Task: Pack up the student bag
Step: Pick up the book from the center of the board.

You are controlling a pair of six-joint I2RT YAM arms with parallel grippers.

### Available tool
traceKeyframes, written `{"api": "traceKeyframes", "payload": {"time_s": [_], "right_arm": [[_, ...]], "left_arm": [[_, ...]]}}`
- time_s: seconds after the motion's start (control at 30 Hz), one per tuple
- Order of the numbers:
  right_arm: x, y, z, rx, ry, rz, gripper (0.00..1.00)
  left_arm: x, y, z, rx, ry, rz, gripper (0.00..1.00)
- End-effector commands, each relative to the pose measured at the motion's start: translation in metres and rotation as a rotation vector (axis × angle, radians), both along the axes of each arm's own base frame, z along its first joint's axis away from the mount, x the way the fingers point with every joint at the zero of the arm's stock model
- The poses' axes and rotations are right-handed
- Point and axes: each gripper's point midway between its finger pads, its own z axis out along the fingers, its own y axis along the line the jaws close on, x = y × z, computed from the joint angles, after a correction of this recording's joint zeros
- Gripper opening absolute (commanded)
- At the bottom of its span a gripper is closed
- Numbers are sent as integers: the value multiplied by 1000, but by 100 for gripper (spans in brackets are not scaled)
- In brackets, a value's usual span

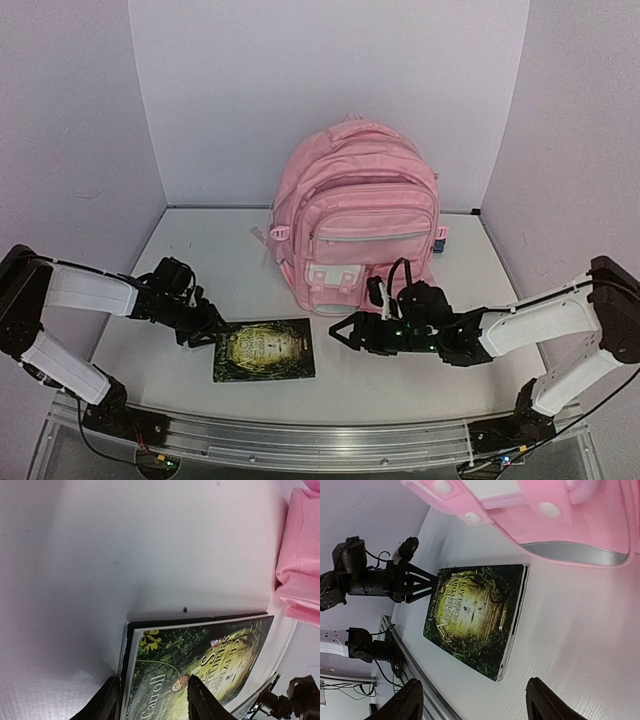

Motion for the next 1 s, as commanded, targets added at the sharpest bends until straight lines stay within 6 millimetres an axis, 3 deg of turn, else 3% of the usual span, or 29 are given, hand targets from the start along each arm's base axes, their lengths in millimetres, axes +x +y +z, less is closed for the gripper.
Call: {"api": "traceKeyframes", "payload": {"time_s": [0.0,0.1,0.3,0.47,0.6,0.8,0.97], "right_arm": [[-1,-1,-15,69,113,-10,67],[-4,-3,-32,69,164,-16,64],[0,3,-63,72,218,-27,59],[7,20,-75,91,225,7,46],[11,30,-81,101,234,23,38],[10,45,-77,174,248,57,32],[7,57,-46,329,259,97,26]], "left_arm": [[-14,-34,-3,-35,5,-120,47],[-15,-42,2,-23,-20,-136,44],[-22,-23,-10,67,16,-85,44],[-29,-24,-21,63,61,-103,42],[-31,-27,-20,45,61,-114,33],[-35,-31,-20,16,77,-131,24],[-38,-35,-18,-13,88,-137,21]]}}
